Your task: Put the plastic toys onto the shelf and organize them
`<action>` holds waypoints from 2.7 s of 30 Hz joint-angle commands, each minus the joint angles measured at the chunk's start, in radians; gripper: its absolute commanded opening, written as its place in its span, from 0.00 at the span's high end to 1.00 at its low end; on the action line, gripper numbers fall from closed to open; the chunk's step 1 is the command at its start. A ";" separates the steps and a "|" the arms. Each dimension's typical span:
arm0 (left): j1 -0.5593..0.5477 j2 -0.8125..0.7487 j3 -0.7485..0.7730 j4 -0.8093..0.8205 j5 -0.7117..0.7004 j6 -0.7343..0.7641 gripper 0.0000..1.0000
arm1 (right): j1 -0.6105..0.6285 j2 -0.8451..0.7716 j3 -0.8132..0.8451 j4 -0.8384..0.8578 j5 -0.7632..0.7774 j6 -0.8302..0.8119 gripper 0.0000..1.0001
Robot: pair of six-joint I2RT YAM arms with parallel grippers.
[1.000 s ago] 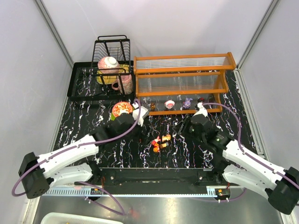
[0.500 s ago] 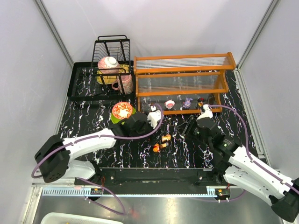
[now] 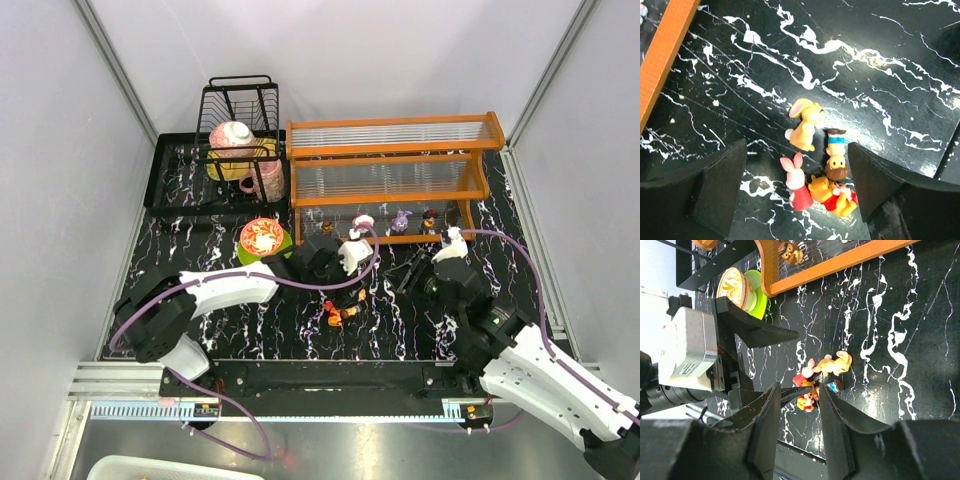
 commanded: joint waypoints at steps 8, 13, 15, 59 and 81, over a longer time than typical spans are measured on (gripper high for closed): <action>-0.003 0.082 0.067 0.039 0.031 0.054 0.20 | -0.001 -0.029 -0.008 -0.030 0.046 0.015 0.58; -0.003 0.088 0.045 0.054 0.022 0.046 0.22 | -0.003 -0.029 -0.008 -0.030 0.048 0.013 0.58; -0.002 0.095 0.041 0.060 0.017 0.042 0.22 | -0.001 -0.026 -0.009 -0.030 0.048 0.015 0.58; 0.011 0.220 0.041 0.093 0.042 0.022 0.50 | -0.003 -0.003 0.001 -0.043 0.054 0.010 0.58; 0.009 0.107 0.001 0.126 0.090 -0.095 0.92 | -0.001 -0.102 -0.045 -0.023 0.095 0.115 0.60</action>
